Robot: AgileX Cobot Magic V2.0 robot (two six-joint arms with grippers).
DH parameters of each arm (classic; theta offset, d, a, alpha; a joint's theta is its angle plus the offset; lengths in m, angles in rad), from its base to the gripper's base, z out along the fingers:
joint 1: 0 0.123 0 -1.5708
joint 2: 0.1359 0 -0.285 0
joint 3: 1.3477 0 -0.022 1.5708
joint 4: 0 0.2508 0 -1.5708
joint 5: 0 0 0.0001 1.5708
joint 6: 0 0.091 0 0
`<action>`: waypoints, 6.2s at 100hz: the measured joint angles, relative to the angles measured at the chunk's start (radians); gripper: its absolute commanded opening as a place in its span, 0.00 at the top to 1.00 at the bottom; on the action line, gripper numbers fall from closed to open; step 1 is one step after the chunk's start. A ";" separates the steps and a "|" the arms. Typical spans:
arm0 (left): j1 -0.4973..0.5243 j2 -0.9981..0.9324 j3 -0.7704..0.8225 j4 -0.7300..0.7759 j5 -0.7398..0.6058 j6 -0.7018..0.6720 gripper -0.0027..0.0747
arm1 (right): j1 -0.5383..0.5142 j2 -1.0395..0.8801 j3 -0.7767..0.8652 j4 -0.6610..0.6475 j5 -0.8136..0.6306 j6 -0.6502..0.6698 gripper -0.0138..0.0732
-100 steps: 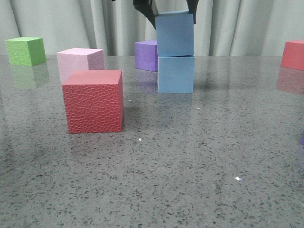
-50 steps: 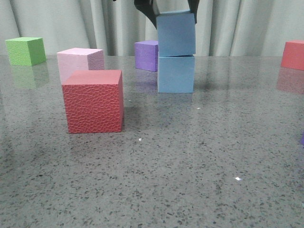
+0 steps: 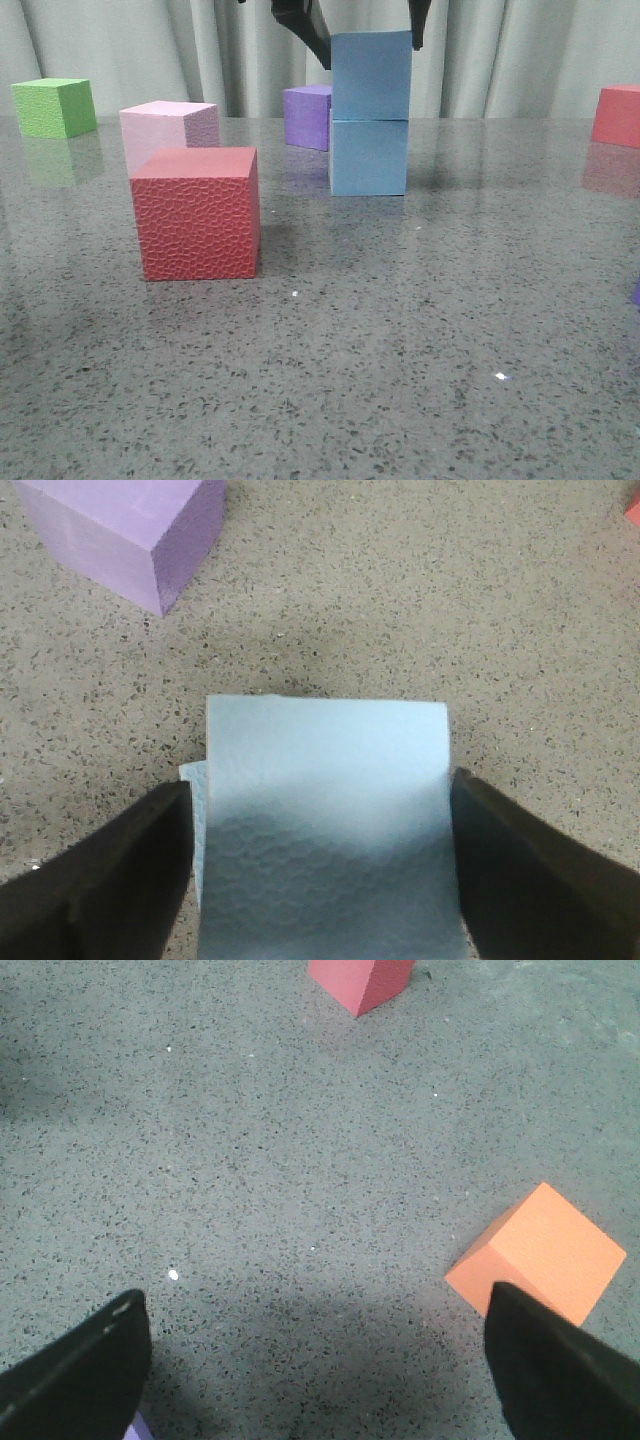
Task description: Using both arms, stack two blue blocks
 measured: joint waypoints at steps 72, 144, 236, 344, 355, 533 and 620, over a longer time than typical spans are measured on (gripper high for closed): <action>0.000 0.000 -0.138 -0.011 0.107 0.030 0.26 | 0.000 0.000 0.000 0.000 0.000 0.000 0.08; 0.119 -0.023 -0.288 0.007 0.287 0.338 0.26 | 0.000 0.000 0.000 0.000 0.000 0.000 0.08; 0.381 -0.478 0.104 -0.031 0.266 0.526 0.26 | 0.000 0.000 0.000 0.000 0.002 0.000 0.08; 0.619 -1.320 1.156 -0.053 -0.088 0.438 0.26 | 0.000 -0.048 0.000 0.008 0.027 0.035 0.08; 0.619 -1.358 1.193 -0.053 -0.096 0.429 0.26 | 0.000 -0.081 0.007 0.008 0.027 0.035 0.08; 0.620 -1.471 1.332 -0.055 -0.142 0.418 0.99 | 0.000 -0.227 0.150 0.008 -0.030 0.035 0.92; 0.620 -1.471 1.332 -0.055 -0.142 0.418 0.99 | 0.000 -0.227 0.150 0.008 -0.030 0.035 0.92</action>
